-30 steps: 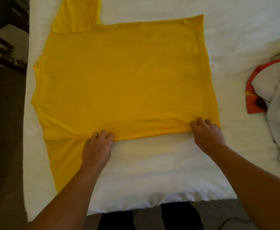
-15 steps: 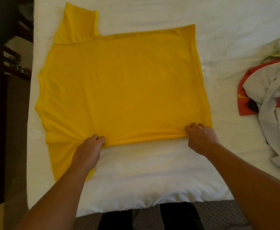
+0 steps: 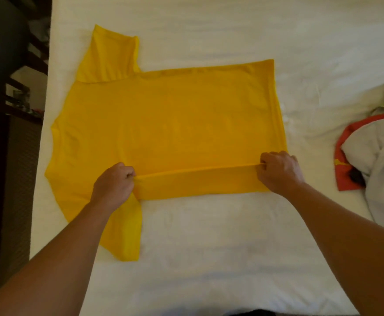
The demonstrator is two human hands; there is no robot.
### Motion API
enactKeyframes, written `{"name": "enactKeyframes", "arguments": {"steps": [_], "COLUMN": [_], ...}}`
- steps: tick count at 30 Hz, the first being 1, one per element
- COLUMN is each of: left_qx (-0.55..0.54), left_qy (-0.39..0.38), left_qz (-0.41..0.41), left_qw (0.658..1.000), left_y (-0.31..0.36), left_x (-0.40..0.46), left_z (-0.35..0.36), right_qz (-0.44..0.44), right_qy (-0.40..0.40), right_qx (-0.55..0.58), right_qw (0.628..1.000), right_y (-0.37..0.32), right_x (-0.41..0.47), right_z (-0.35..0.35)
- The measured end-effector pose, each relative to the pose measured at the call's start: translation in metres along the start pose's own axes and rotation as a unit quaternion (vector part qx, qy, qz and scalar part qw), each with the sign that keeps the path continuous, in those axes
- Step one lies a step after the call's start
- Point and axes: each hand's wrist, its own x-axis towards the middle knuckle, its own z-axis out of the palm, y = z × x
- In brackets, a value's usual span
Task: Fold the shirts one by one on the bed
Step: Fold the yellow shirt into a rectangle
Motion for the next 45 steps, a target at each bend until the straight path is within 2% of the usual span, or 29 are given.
{"name": "enactKeyframes", "arguments": {"steps": [4, 9, 13, 21, 23, 25, 28, 31, 33, 35, 39, 42, 45], "left_qx": [0.006, 0.002, -0.003, 0.060, 0.080, 0.110, 0.125, 0.149, 0.157, 0.152, 0.147, 0.133, 0.108], "left_qy": [-0.022, -0.028, -0.010, 0.016, 0.046, 0.110, 0.175, 0.090, 0.011, -0.016, -0.025, -0.039, 0.017], "left_qz": [0.022, 0.036, 0.002, -0.020, -0.010, 0.012, 0.090, 0.184, 0.154, 0.101, 0.095, 0.099, 0.128], "left_qw": [0.999, 0.999, 1.000, 0.998, 0.996, 0.988, 0.972, 0.967, 0.975, 0.983, 0.984, 0.985, 0.986], "left_y": [0.006, 0.012, 0.017, 0.026, 0.027, 0.031, 0.052, 0.077, 0.089, 0.093, 0.091, 0.088, 0.085], "left_x": [0.036, 0.071, 0.095, 0.115, 0.110, 0.099, 0.072, 0.052, 0.049, 0.051, 0.053, 0.055, 0.042], "left_z": [-0.008, -0.015, -0.020, -0.015, -0.010, -0.005, 0.012, 0.048, 0.068, 0.082, 0.093, 0.088, 0.075], "right_qz": [-0.001, 0.017, 0.025, 0.039, 0.036, 0.035, -0.017, -0.112, -0.142, -0.128, -0.051, -0.035, -0.012], "right_qy": [0.015, 0.026, 0.035, 0.045, 0.083, 0.124, 0.193, 0.159, 0.097, 0.060, 0.066, 0.049, 0.044], "right_qx": [0.019, -0.009, -0.014, -0.024, -0.041, -0.022, 0.031, 0.015, -0.018, -0.043, -0.052, -0.066, -0.059], "right_qw": [1.000, 0.999, 0.999, 0.998, 0.995, 0.991, 0.981, 0.981, 0.985, 0.989, 0.995, 0.996, 0.997], "right_y": [0.005, 0.000, -0.004, -0.005, -0.003, -0.004, -0.020, -0.043, -0.046, -0.030, 0.024, 0.038, 0.021], "right_x": [0.034, 0.071, 0.091, 0.110, 0.109, 0.100, 0.080, 0.060, 0.054, 0.054, 0.051, 0.050, 0.048], "right_z": [-0.008, -0.014, -0.016, -0.009, -0.001, 0.006, 0.021, 0.049, 0.065, 0.072, 0.069, 0.061, 0.056]}}
